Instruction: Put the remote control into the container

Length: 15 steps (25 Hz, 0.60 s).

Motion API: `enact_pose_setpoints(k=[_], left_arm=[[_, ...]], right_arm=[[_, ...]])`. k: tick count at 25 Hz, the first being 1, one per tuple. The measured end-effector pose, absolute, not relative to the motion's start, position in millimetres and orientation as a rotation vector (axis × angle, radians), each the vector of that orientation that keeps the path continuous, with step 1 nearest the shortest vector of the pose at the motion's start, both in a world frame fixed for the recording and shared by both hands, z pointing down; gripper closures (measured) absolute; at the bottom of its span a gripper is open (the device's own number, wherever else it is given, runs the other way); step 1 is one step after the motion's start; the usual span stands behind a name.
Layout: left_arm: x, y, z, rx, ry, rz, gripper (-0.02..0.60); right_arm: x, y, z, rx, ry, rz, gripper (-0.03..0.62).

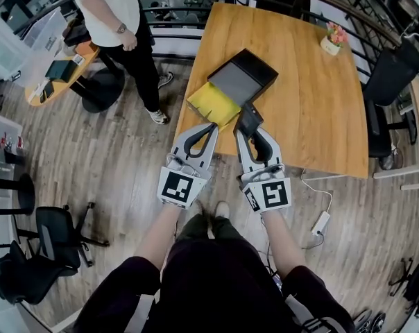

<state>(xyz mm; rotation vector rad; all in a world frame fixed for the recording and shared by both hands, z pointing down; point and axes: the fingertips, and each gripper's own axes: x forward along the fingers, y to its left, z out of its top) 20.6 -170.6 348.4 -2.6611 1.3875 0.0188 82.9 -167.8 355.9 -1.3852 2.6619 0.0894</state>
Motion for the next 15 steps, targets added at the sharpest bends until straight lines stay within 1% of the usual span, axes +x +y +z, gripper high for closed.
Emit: enact_pose_setpoints(k=[6, 9, 15], left_arm=[[-1.1, -208.2, 367.4, -2.699, 1.385, -0.048, 0.57], [-7.2, -235.7, 378.8, -2.696, 1.358, 0.009, 0.571], [-28.8, -277.0, 422.3, -2.784, 1.341, -0.057, 0.571]], right_arm=[[54.6, -208.5, 370.9, -1.4, 2.678, 0.064, 0.482], [47.6, -233.0, 387.2, -1.435, 2.678, 0.036, 0.482], [29.2, -271.2, 424.0, -1.515, 2.675, -0.036, 0.482]])
